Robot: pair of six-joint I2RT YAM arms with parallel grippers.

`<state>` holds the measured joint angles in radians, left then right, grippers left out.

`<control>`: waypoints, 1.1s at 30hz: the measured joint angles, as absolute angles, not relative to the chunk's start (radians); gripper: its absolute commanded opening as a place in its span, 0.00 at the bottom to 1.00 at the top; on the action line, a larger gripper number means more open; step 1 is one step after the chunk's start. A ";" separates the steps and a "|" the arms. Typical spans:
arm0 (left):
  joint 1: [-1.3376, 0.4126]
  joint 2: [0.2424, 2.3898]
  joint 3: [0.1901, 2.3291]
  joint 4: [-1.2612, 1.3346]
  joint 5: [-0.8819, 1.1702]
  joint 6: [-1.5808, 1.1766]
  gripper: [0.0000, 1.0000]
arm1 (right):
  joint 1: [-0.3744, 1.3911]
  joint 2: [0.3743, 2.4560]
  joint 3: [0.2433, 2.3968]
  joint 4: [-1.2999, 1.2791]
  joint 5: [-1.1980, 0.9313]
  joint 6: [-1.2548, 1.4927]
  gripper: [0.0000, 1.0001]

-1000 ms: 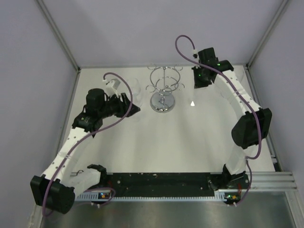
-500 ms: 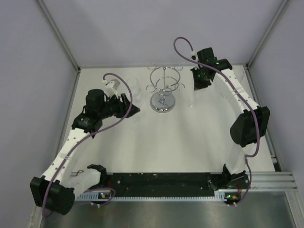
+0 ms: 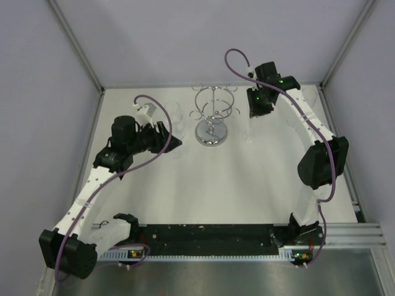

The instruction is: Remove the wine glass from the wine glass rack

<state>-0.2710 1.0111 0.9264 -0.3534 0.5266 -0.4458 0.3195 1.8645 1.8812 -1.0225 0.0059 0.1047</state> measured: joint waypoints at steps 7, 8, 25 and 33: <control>-0.271 1.011 0.926 -0.353 0.527 -0.446 0.55 | 0.320 1.874 1.914 -1.037 -0.005 0.107 0.34; -0.271 1.011 0.926 -0.353 0.527 -0.446 0.55 | 0.321 1.874 1.920 -1.037 -0.006 0.108 0.35; -0.271 0.996 0.926 -0.368 0.500 -0.422 0.62 | 0.353 1.758 2.022 -1.024 0.017 0.154 0.62; -0.271 0.957 0.952 -0.419 0.391 -0.365 0.98 | 0.358 1.561 1.988 -0.921 0.011 0.193 0.84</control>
